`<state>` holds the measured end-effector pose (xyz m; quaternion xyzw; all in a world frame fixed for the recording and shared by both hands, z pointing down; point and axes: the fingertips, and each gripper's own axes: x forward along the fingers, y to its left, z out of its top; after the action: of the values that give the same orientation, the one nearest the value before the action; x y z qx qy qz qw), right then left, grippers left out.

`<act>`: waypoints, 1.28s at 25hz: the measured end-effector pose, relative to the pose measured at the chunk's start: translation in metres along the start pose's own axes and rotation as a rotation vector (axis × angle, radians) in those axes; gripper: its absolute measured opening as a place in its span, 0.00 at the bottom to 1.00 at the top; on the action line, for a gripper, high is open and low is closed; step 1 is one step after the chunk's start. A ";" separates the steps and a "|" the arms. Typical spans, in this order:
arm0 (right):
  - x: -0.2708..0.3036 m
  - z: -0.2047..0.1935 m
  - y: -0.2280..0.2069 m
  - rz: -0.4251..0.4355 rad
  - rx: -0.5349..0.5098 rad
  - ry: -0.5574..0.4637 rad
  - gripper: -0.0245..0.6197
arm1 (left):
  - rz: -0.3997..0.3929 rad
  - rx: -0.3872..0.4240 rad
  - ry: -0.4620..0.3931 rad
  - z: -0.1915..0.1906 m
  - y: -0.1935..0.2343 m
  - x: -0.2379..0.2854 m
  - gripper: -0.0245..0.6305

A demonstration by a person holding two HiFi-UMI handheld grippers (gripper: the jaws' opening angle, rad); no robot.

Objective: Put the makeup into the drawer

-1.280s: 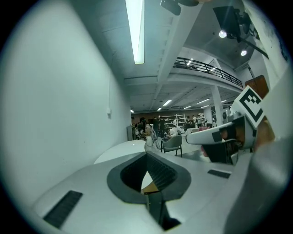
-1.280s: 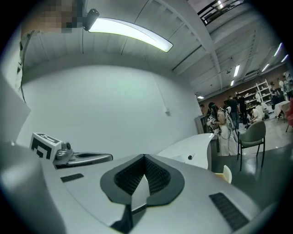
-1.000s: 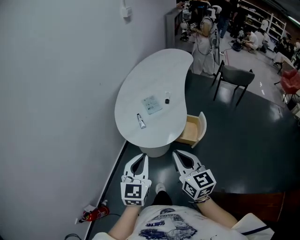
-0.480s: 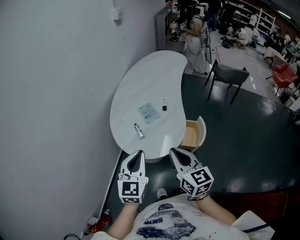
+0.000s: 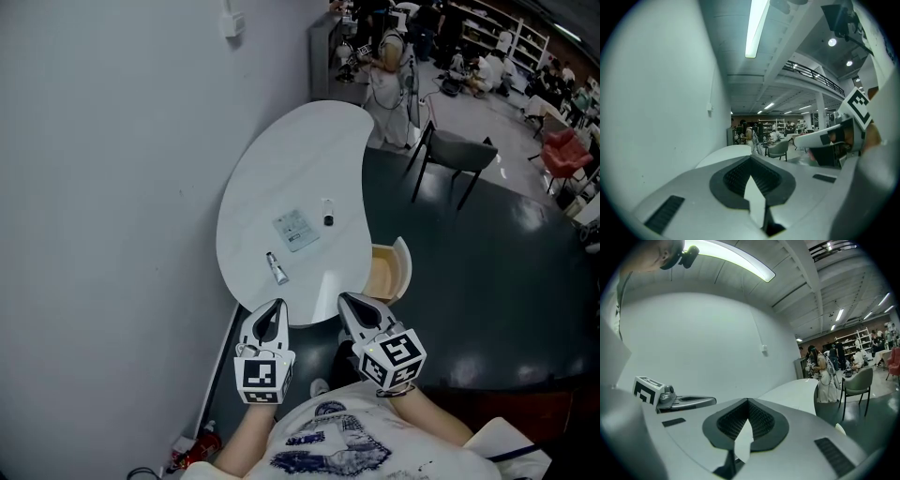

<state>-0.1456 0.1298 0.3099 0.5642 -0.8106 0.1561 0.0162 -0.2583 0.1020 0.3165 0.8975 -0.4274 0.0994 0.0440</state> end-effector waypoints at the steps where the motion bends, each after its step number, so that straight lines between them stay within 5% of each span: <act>1: 0.004 0.001 -0.004 0.000 -0.004 -0.001 0.07 | 0.001 -0.002 0.000 0.000 0.001 0.005 0.11; 16: 0.080 0.025 -0.106 -0.008 0.021 0.028 0.07 | -0.004 0.015 0.033 0.013 0.010 0.129 0.11; 32: 0.169 0.027 -0.197 0.058 0.032 0.147 0.07 | 0.106 0.000 0.098 0.009 0.040 0.230 0.11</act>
<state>-0.0215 -0.0931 0.3649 0.5277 -0.8206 0.2104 0.0622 -0.1466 -0.0992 0.3575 0.8676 -0.4718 0.1452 0.0597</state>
